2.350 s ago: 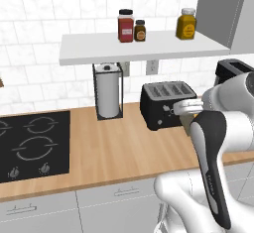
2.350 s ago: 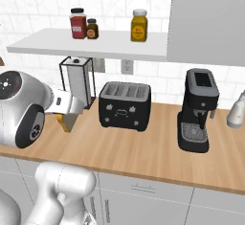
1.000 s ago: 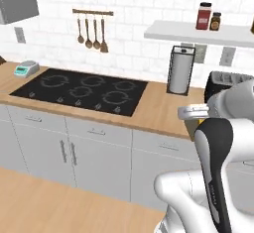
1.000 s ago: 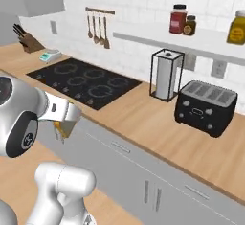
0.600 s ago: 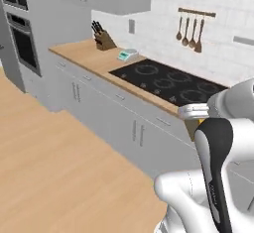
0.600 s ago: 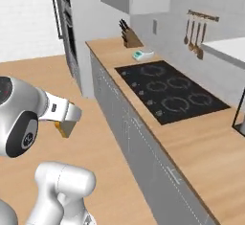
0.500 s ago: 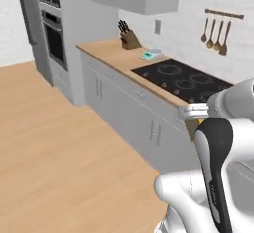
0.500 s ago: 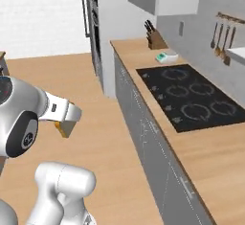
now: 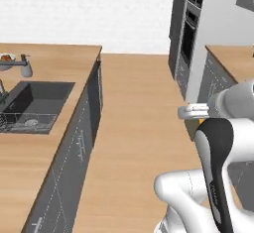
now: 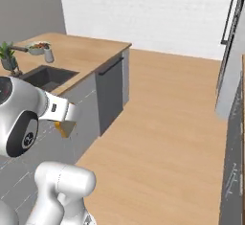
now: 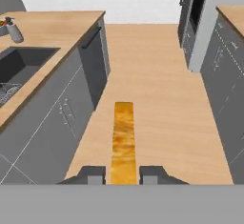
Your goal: Start the toaster. Once the lever pops up, take the bread to the plate on the dining counter.
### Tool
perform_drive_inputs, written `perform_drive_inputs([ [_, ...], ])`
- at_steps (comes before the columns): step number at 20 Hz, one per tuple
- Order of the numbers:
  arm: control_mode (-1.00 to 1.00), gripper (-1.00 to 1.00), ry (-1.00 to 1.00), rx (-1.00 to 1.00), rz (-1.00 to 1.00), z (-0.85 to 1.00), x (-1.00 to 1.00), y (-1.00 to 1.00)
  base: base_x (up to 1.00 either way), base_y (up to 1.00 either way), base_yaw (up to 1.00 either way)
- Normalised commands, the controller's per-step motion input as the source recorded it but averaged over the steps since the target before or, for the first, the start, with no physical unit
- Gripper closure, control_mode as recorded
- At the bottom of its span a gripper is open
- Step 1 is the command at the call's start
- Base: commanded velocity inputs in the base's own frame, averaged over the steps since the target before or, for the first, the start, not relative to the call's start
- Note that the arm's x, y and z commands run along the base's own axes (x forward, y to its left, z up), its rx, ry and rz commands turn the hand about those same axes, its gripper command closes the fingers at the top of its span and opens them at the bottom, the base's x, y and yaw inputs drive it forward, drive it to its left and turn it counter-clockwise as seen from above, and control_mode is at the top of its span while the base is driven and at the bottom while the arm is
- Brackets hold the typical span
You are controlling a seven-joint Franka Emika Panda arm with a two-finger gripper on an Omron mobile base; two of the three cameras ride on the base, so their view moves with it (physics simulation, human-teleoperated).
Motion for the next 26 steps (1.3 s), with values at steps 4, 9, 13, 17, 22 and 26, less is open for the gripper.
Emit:
perform_drive_inputs([
  [4,1.00,1.00,0.00,0.00,0.00,0.00,0.00,0.00,0.00,-0.04,0.94],
  [9,1.00,1.00,0.00,0.00,0.00,0.00,0.00,0.00,0.00,0.00,0.96],
  [13,1.00,1.00,0.00,0.00,0.00,0.00,0.00,0.00,0.00,0.18,0.97],
  [17,1.00,1.00,0.00,0.00,0.00,0.00,0.00,0.00,0.00,0.79,0.75],
  [22,1.00,1.00,0.00,0.00,0.00,0.00,0.00,0.00,0.08,1.00,0.43],
  [26,1.00,1.00,0.00,0.00,0.00,0.00,0.00,0.00,0.23,1.00,0.33],
])
